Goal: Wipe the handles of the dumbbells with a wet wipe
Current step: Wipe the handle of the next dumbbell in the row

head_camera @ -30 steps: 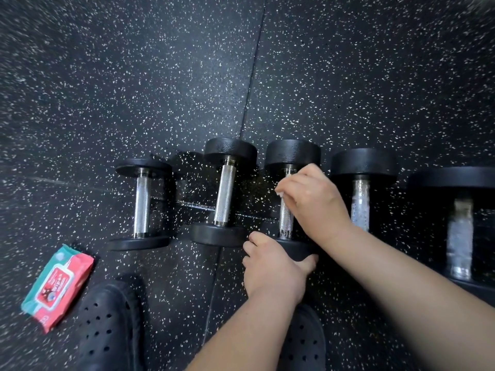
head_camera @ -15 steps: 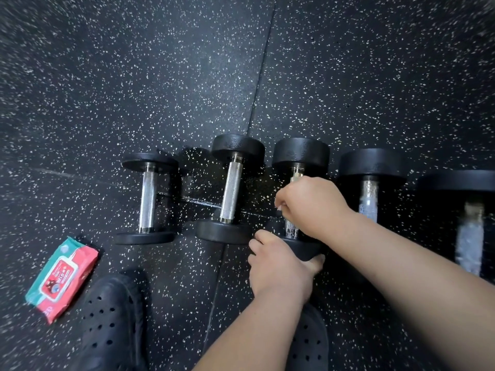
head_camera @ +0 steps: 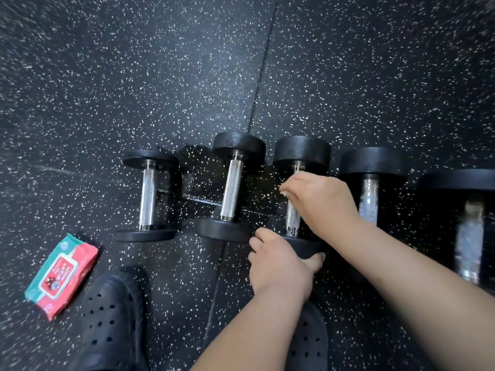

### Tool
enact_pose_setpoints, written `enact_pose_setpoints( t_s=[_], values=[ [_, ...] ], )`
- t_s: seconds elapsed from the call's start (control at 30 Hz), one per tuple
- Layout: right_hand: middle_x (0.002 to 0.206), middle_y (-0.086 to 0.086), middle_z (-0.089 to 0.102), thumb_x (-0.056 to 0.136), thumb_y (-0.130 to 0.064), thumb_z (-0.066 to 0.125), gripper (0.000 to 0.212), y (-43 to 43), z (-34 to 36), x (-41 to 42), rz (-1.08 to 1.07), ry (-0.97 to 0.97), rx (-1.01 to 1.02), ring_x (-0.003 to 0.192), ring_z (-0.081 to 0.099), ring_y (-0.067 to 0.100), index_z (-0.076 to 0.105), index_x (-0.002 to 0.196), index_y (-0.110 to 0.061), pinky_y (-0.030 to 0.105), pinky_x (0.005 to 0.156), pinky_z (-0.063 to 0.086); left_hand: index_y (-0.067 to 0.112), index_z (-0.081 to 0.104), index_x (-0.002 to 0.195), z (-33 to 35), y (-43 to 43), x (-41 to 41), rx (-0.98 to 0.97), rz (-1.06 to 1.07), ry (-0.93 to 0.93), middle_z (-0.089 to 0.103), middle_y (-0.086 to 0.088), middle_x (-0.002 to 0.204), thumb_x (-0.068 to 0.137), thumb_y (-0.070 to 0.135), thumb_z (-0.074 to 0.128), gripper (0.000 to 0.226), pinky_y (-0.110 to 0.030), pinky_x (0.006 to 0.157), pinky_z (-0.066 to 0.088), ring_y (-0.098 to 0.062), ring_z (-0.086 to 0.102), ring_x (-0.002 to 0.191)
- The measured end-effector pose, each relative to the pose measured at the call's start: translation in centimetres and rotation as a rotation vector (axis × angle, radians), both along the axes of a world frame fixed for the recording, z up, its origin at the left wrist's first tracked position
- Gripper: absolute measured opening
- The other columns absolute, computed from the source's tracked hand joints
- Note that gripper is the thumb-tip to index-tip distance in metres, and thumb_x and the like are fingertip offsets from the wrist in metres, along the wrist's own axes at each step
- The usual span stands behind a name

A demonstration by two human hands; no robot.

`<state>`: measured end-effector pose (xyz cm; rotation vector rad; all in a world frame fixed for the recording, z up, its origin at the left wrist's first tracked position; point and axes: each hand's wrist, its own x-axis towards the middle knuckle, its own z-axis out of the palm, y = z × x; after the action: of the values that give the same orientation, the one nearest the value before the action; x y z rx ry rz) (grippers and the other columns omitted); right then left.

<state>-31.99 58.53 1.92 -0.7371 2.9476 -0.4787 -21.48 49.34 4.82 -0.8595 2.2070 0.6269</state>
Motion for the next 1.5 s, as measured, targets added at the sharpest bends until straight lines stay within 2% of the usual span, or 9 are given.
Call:
enact_pose_setpoints(
  t_s=[0.17, 0.33, 0.47, 0.6, 0.8, 0.93, 1.2, 1.37, 1.5],
  values=[
    [0.096, -0.008, 0.072, 0.086, -0.005, 0.078, 0.015, 1.7, -0.5, 2.7, -0.068, 0.009, -0.289, 0.085, 0.062, 0.022, 0.081, 0.094, -0.019, 0.037, 0.072, 0.056, 0.014, 0.032, 0.131, 0.1, 0.1, -0.1, -0.007, -0.005, 0.003, 0.045, -0.005, 0.136, 0.06, 0.078, 0.084, 0.108, -0.043, 0.093, 0.051, -0.029, 0.055, 0.123],
    [0.1, -0.005, 0.074, 0.083, 0.001, 0.081, 0.024, 1.7, -0.7, 2.7, -0.112, -0.033, -0.341, 0.087, 0.066, 0.021, 0.082, 0.098, -0.017, 0.027, 0.081, 0.05, 0.016, 0.033, 0.128, 0.3, 0.1, -0.1, -0.008, 0.001, 0.002, 0.045, -0.004, 0.135, 0.061, 0.078, 0.084, 0.105, -0.044, 0.094, 0.053, -0.03, 0.055, 0.122],
    [0.095, -0.004, 0.073, 0.082, -0.003, 0.083, 0.019, 1.1, -0.3, 2.7, -0.195, -0.035, -0.336, 0.085, 0.067, 0.021, 0.083, 0.094, -0.018, 0.032, 0.077, 0.053, 0.016, 0.032, 0.124, 0.4, 0.1, -0.1, 0.01, 0.009, -0.001, 0.045, -0.005, 0.133, 0.063, 0.073, 0.085, 0.099, -0.044, 0.093, 0.052, -0.031, 0.055, 0.121],
    [0.093, -0.01, 0.07, 0.081, -0.005, 0.085, 0.019, 0.9, 0.4, 5.1, -0.212, -0.18, -0.379, 0.08, 0.066, 0.011, 0.084, 0.093, -0.02, 0.027, 0.076, 0.055, 0.016, 0.031, 0.122, 0.1, -0.1, 0.0, -0.001, -0.006, 0.009, 0.044, -0.007, 0.135, 0.071, 0.059, 0.084, 0.086, -0.043, 0.094, 0.052, -0.032, 0.056, 0.121],
    [0.101, -0.009, 0.069, 0.086, -0.001, 0.079, 0.019, 1.3, -0.6, 3.3, -0.392, -0.142, -0.494, 0.085, 0.068, 0.012, 0.082, 0.097, -0.016, 0.038, 0.082, 0.059, 0.014, 0.033, 0.126, 0.3, 0.0, -0.1, 0.006, -0.002, 0.014, 0.045, -0.006, 0.135, 0.066, 0.072, 0.085, 0.098, -0.043, 0.096, 0.051, -0.032, 0.055, 0.122],
    [0.094, -0.014, 0.065, 0.084, -0.001, 0.079, 0.022, 1.6, -0.8, 4.5, -0.448, -0.237, -0.501, 0.083, 0.069, 0.012, 0.08, 0.093, -0.021, 0.042, 0.08, 0.061, 0.013, 0.033, 0.128, 0.3, 0.1, -0.1, -0.001, -0.003, 0.012, 0.045, -0.007, 0.135, 0.065, 0.074, 0.084, 0.101, -0.044, 0.098, 0.052, -0.032, 0.055, 0.122],
    [0.089, -0.015, 0.071, 0.086, -0.004, 0.079, 0.023, 1.3, -0.5, 3.4, -0.632, -0.305, -0.558, 0.083, 0.07, 0.004, 0.079, 0.089, -0.027, 0.036, 0.083, 0.06, 0.014, 0.034, 0.127, 0.2, 0.0, -0.1, 0.001, 0.002, 0.006, 0.045, -0.006, 0.135, 0.062, 0.076, 0.086, 0.104, -0.045, 0.097, 0.052, -0.032, 0.055, 0.122],
    [0.084, -0.018, 0.077, 0.086, -0.01, 0.079, 0.02, 1.4, -0.4, 4.8, -0.751, -0.465, -0.558, 0.083, 0.072, -0.004, 0.079, 0.085, -0.03, 0.022, 0.083, 0.057, 0.013, 0.033, 0.127, 0.0, 0.2, 0.0, -0.011, -0.007, 0.006, 0.045, -0.007, 0.134, 0.062, 0.076, 0.084, 0.103, -0.045, 0.095, 0.053, -0.032, 0.056, 0.12],
    [0.082, -0.017, 0.078, 0.086, -0.018, 0.083, 0.012, 1.6, -1.1, 2.8, -0.861, -0.511, -0.613, 0.082, 0.072, -0.001, 0.081, 0.082, -0.029, 0.025, 0.083, 0.058, 0.014, 0.033, 0.128, 0.1, 0.1, -0.1, -0.015, -0.009, 0.004, 0.045, -0.006, 0.135, 0.063, 0.076, 0.085, 0.104, -0.045, 0.093, 0.053, -0.032, 0.055, 0.121]
  ],
)
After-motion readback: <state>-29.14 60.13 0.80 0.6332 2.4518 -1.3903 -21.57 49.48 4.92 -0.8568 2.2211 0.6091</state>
